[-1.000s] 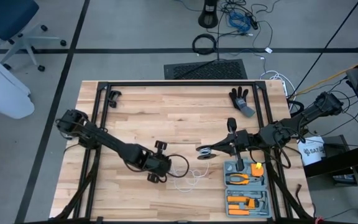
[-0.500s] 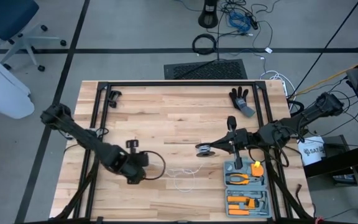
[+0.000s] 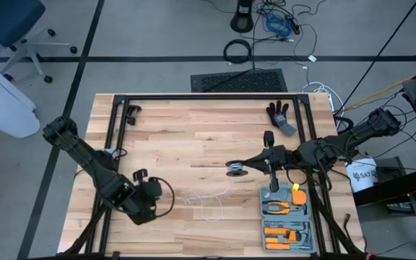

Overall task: Coil cords
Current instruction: Uncoil the white cable wire from the spool

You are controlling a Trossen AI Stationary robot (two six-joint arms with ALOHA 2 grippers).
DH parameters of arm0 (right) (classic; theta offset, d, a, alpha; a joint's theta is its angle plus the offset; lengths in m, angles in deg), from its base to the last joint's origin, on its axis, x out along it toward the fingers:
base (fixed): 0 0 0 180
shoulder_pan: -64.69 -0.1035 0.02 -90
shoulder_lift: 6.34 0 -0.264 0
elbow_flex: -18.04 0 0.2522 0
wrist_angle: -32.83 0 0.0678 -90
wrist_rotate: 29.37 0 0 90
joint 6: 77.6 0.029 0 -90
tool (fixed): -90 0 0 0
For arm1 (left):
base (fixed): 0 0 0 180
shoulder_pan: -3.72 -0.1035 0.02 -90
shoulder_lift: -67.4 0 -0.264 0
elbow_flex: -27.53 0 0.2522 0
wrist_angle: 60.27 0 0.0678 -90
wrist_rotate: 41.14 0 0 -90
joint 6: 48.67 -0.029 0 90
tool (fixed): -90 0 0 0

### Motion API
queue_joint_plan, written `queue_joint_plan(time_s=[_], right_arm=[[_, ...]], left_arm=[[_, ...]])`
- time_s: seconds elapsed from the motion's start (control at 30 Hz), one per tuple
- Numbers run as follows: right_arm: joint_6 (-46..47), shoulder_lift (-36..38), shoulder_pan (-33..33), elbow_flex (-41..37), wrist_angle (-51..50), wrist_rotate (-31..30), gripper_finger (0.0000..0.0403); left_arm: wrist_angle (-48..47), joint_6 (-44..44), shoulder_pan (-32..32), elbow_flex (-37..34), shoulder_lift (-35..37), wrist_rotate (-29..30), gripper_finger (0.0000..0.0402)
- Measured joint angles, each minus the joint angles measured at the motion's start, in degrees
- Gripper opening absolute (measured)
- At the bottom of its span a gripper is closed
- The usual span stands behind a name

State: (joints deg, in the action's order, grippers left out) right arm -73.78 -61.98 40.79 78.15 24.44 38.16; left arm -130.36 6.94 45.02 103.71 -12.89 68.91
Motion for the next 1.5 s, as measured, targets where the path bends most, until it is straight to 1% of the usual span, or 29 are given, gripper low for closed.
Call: queue_joint_plan(time_s=[0.07,0.13,0.2,0.27,0.33,0.4,0.43,0.53,0.63,0.7,0.8,0.93,1.0,1.2,1.43,1.47,1.5], right_arm=[[0.0,0.0,0.0,0.0,0.0,0.0,0.0000],[0.0,0.0,0.0,0.0,0.0,0.0,0.0000],[0.0,0.0,0.0,0.0,0.0,0.0,0.0000],[0.0,0.0,0.0,0.0,0.0,0.0,0.0000],[-0.2,0.0,0.0,0.0,0.0,0.0,0.0000],[-0.8,0.0,0.0,0.0,0.0,0.0,0.0000],[-1.4,0.0,0.0,0.0,0.0,0.0,0.0000],[-2.2,0.0,0.0,0.0,0.0,0.0,0.0000],[-2.2,0.0,0.0,0.0,0.0,0.0,0.0000],[-2.2,0.0,0.0,0.0,0.0,0.0,0.0000],[-2.2,0.0,0.0,0.0,0.0,0.0,0.0000],[-2.2,0.0,0.0,0.0,0.0,0.0,0.0000],[-2.2,0.0,0.0,0.0,0.0,0.0,0.0000],[-2.2,0.0,0.0,0.0,-0.1,0.0,0.0000],[-2.2,0.0,0.0,0.0,-0.6,0.0,0.0000],[-2.2,0.0,0.0,0.0,-0.6,0.0,0.0000],[-2.2,0.0,0.0,0.0,-0.6,0.0,0.0000]], left_arm=[[0.3,1.1,0.5,0.0,0.0,2.7,0.0152],[1.4,1.1,1.1,0.0,0.0,7.3,0.0193],[5.7,0.1,1.3,0.0,0.0,12.9,0.0226],[13.3,-4.8,1.1,0.0,0.0,20.2,0.0247],[24.1,-12.7,0.6,0.0,-0.4,27.7,0.0256],[36.7,-22.1,-0.4,0.0,-1.3,32.4,0.0258],[42.8,-26.3,-1.0,0.0,-2.0,33.4,0.0259],[59.6,-37.5,-3.0,0.0,-4.6,33.8,0.0259],[72.9,-44.7,-5.4,0.0,-8.3,33.8,0.0259],[78.7,-47.0,-7.0,0.0,-10.8,33.3,0.0260],[85.5,-46.7,-9.4,0.0,-14.8,31.2,0.0260],[95.3,-48.6,-11.3,0.0,-20.7,31.0,0.0260],[98.9,-50.2,-11.9,0.0,-23.0,30.6,0.0260],[104.2,-51.4,-13.7,0.0,-26.4,23.5,0.0260],[105.4,-51.3,-14.7,0.0,-26.5,20.0,0.0257],[105.6,-50.0,-15.1,0.0,-26.5,18.9,0.0253],[105.6,-48.8,-15.9,0.0,-26.5,16.6,0.0248]])
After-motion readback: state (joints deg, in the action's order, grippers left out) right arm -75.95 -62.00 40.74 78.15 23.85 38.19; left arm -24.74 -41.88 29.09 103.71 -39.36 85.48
